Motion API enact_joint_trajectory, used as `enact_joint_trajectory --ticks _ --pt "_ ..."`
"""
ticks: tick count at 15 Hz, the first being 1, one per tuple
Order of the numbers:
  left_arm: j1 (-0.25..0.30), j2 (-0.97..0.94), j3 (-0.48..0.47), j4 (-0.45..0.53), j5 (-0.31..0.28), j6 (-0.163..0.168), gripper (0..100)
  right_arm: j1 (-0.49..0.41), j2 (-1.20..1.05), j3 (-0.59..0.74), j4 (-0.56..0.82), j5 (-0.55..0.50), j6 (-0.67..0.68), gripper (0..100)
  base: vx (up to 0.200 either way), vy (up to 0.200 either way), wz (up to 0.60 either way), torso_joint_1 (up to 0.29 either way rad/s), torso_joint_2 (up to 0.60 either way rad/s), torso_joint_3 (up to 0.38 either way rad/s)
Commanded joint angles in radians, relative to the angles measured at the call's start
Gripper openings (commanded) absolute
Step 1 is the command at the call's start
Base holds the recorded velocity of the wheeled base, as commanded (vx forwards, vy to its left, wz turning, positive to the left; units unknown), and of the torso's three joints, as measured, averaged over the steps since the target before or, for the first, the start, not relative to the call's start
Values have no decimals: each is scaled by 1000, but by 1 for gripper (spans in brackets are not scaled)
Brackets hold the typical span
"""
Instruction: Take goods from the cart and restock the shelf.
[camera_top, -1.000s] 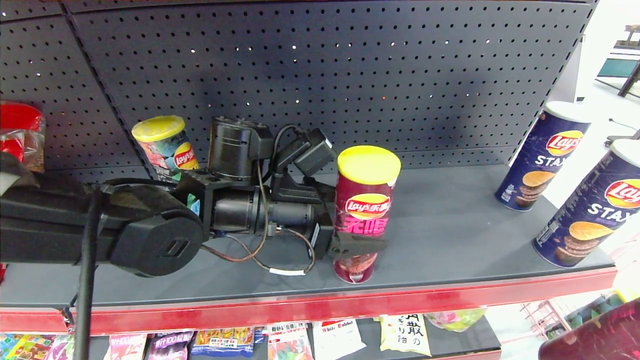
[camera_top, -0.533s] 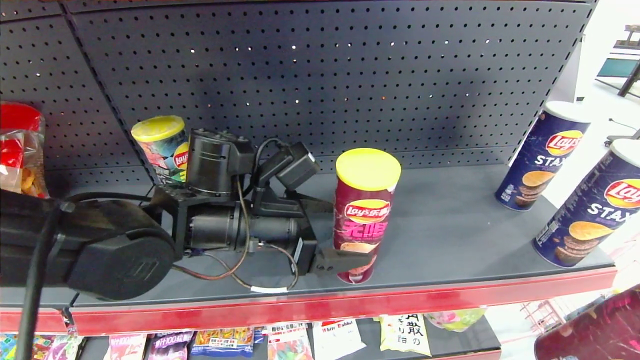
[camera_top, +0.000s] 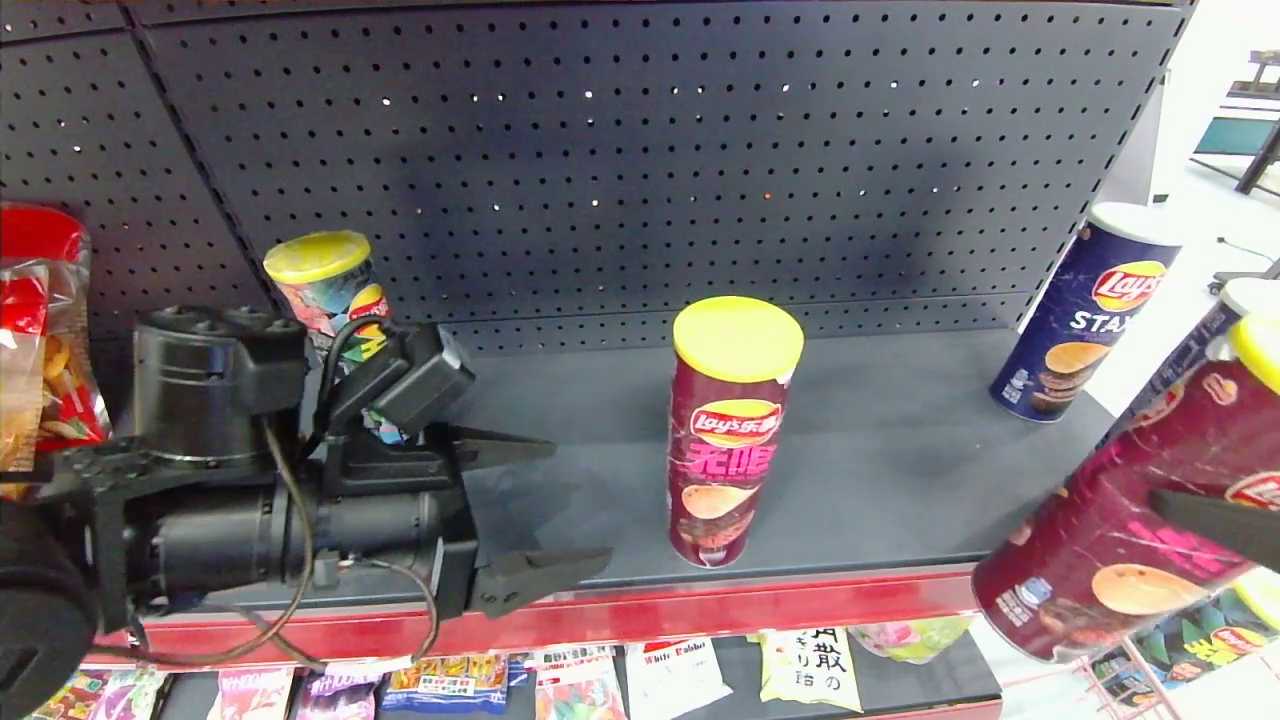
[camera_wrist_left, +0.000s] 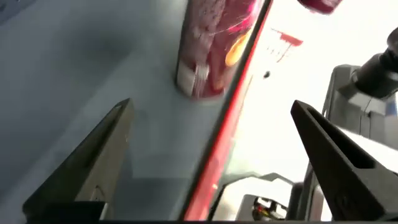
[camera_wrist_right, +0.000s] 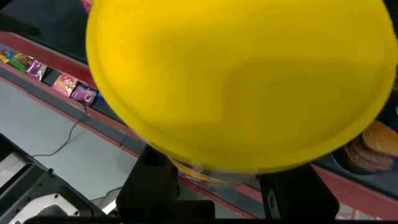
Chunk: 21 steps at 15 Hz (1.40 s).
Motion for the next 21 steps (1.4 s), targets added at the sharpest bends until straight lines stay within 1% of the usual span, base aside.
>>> enact_joint_trajectory --ticks 1,2,3,5,6,7,9,12,15,17,18,21 --pt "8 -160 118 4 52 2 100 1 200 -103 -17 31 -28 0 0 0 0 0 0 0" --pt "8 -256 184 20 86 0 100 -5 308 -175 -27 65 -104 0 0 0 0 0 0 0" --pt "8 -283 196 36 90 0 100 -5 340 -195 -41 67 -115 0 0 0 0 0 0 0" --pt "10 -406 236 109 110 -7 100 0 487 -275 -141 70 -118 0 0 0 0 0 0 0" --pt "8 -435 244 119 110 -14 100 0 524 -296 -158 71 -118 0 0 0 0 0 0 0" --pt "7 -495 250 142 110 -38 100 -2 590 -344 -184 96 -118 0 0 0 0 0 0 0" --pt "7 -564 250 192 112 -64 100 1 650 -402 -190 113 -120 0 0 0 0 0 0 0" --pt "8 -670 249 320 136 -69 100 39 731 -474 -191 114 -120 0 0 0 0 0 0 0" --pt "8 -688 247 340 141 -69 100 82 806 -554 -191 114 -120 0 0 0 0 0 0 0" --pt "8 -685 247 340 141 -69 100 92 840 -597 -191 116 -118 0 0 0 0 0 0 0" --pt "8 -682 249 340 141 -69 100 102 877 -643 -190 117 -116 0 0 0 0 0 0 0" --pt "8 -680 249 340 141 -69 100 105 915 -681 -190 136 -116 0 0 0 0 0 0 0"
